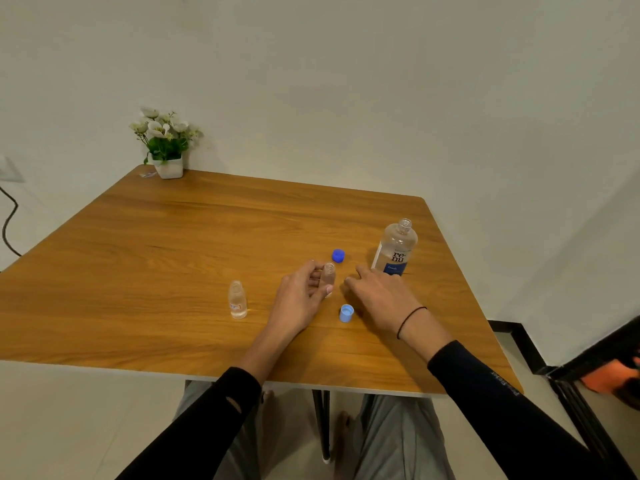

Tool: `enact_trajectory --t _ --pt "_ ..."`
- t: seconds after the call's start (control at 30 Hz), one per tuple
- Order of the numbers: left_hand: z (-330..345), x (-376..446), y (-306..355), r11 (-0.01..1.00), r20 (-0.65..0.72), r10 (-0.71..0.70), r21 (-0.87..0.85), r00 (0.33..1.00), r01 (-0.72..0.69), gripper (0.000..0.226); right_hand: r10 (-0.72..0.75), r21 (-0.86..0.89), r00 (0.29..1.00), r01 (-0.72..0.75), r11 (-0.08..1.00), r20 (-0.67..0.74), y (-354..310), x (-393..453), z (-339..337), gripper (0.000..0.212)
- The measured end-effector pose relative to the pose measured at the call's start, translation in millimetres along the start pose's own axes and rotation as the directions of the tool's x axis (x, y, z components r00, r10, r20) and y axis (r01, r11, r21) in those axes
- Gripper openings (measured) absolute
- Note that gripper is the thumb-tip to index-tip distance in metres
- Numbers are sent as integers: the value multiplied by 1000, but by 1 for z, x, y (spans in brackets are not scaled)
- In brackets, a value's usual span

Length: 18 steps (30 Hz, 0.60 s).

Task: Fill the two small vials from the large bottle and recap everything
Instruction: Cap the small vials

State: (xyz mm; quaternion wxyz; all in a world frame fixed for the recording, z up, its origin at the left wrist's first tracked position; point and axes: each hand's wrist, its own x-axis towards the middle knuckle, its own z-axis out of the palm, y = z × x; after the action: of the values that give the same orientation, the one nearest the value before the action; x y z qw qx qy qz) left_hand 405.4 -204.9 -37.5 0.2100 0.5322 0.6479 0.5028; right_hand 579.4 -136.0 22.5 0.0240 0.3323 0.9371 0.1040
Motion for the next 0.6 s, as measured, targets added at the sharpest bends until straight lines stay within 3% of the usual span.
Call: enact_trajectory --t 0.1,0.17,0.23,0.33,0.43,0.6 --pt "0 2 -1 1000 4 -1 7 1000 1 33 109 339 987 -63 939 -118 5 -1 1 43" --pt "0 2 -1 1000 3 -3 4 1000 3 32 219 619 948 -29 785 -232 6 0 -2 32" --pt "0 1 0 1000 0 -9 4 1000 9 32 364 758 875 4 652 -318 4 3 -5 16" --pt "1 1 -1 1000 1 -6 3 1000 6 31 472 819 810 17 573 -348 -1 11 -11 6" --pt "1 1 -2 1000 -10 5 -3 1000 -5 29 448 845 835 36 534 -319 -9 19 -15 14" --pt "1 2 -4 1000 -4 15 -1 1000 -15 27 246 687 916 43 725 -318 -16 28 -15 18"
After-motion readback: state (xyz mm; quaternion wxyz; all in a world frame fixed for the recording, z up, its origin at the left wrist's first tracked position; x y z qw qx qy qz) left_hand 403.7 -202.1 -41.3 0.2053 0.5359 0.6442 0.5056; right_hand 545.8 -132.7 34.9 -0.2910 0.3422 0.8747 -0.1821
